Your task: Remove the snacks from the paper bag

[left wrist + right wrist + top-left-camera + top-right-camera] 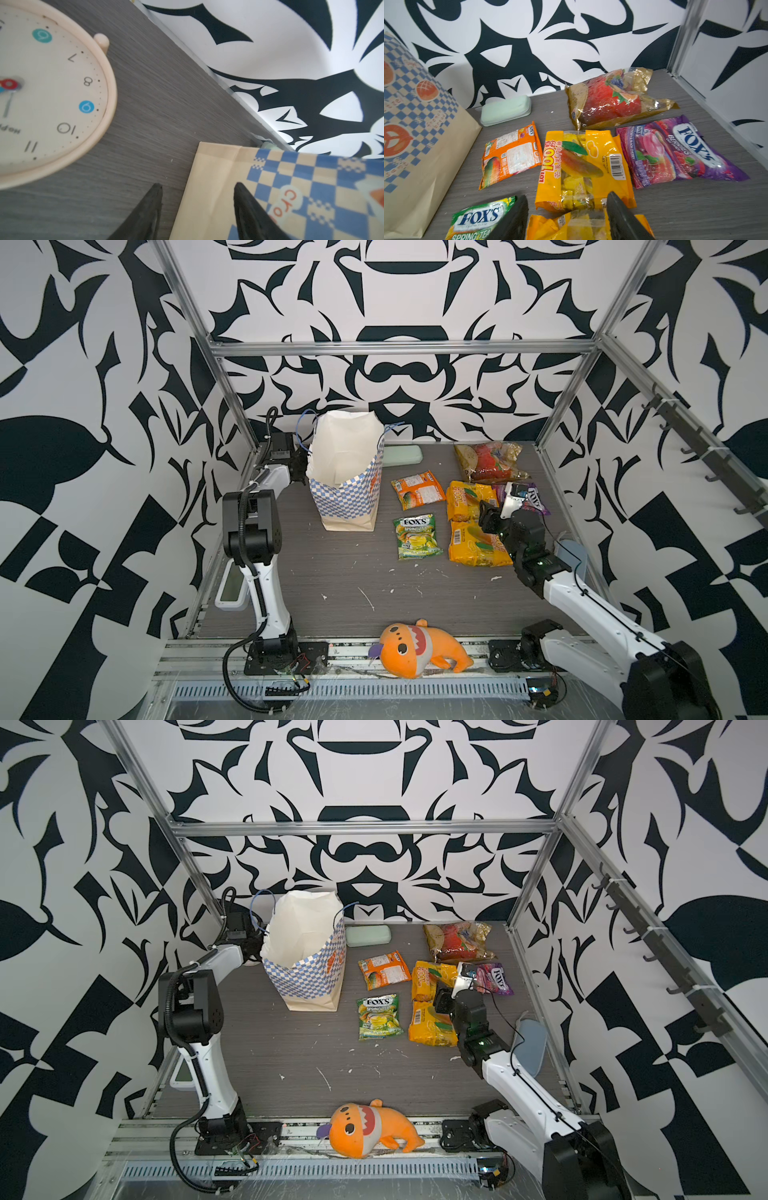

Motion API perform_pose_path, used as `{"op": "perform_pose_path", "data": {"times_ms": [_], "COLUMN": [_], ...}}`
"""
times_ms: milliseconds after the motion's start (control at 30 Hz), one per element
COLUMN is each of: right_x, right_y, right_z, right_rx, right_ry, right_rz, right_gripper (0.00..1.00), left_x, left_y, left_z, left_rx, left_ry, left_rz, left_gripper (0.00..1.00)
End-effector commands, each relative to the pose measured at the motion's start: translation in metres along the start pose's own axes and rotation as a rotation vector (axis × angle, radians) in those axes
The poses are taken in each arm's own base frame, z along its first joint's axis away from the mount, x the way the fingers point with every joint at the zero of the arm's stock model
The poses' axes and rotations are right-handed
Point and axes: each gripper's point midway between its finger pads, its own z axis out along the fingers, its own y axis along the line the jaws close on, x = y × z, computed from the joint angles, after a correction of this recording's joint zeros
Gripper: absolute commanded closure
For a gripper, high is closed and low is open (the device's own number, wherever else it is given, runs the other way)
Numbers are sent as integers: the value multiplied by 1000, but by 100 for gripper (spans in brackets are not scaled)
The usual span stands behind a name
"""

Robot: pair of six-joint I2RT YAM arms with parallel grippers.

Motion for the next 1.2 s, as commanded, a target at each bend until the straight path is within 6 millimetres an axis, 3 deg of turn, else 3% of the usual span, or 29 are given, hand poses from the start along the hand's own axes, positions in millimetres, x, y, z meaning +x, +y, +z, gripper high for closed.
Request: {"op": "perform_pose_path", "data": {"times_ms": [0,167,333,433,600,800,900,1100,1167], "right_x": [-25,-30,-32,-25,-14,12,20,29,31], "right_y": [-18,-39,-55,-64,-72,-87,-99,-93,-92], "right_z": [-2,-6,-8,-5,-3,8,11,26,30], "right_rx": [130,247,316,337,347,367,402,317,305], "right_ry": [-75,-130,-168,-153,-144,-86,-88,-83,-89], "right_rz": [-13,-143,-216,-217,-221,-250,-226,-199,-205], "right_gripper": [34,30,21,18,16,14,13,13,13], "left_x": [-11,-29,-18,0,33,58,64,67,71], "left_y": [27,63,77,94,110,123,129,119,124], "left_z": [-39,-122,-198,-228,-252,-243,-228,-195,-180], "left_rx": [-118,-239,-327,-355,-451,-544,-554,-468,-484], "left_ry": [-95,-314,-558,-689,-791,-742,-712,-657,-602], "left_rz": [-23,27,173,157,250,371,428,514,536], "left_gripper": [39,24,8,2,0,0,0,0,0]}}
